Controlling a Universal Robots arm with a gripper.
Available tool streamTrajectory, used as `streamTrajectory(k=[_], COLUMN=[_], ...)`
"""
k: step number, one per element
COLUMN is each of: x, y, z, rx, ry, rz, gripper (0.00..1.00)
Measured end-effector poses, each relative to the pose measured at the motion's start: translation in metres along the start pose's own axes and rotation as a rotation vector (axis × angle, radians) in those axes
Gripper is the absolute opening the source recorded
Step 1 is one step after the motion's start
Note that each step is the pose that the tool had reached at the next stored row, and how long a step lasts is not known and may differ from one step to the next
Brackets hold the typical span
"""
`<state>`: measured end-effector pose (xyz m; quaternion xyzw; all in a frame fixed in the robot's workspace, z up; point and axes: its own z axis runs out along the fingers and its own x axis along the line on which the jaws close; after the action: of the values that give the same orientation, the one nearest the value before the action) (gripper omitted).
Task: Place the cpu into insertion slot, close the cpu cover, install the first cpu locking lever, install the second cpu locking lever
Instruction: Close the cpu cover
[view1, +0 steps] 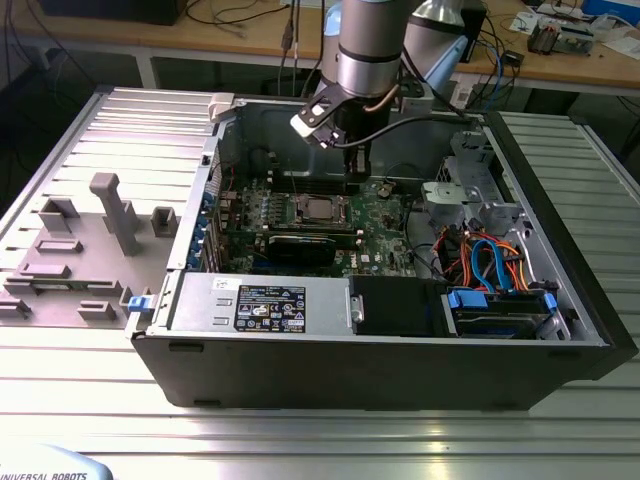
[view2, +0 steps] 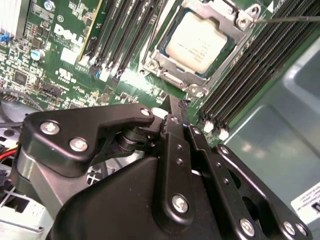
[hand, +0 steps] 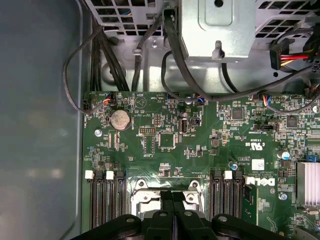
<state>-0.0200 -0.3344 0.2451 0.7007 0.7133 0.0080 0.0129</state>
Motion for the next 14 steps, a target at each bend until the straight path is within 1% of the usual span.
streamTrajectory(k=[3, 8, 10, 14], x=[0.0001, 0.0004, 0.0004, 0.0004], y=[-0.0073, -0.0154, -0.0173, -0.0188], z=[0.0013, 0.0020, 0.0018, 0.0018], rx=[0.0002, 0.0000, 0.0002, 0.0002], ry=[0.0001, 0.0004, 0.0001, 0.0002], rz=[-0.005, -0.007, -0.007, -0.007], gripper=[0.11, 0.11, 0.11, 0.11])
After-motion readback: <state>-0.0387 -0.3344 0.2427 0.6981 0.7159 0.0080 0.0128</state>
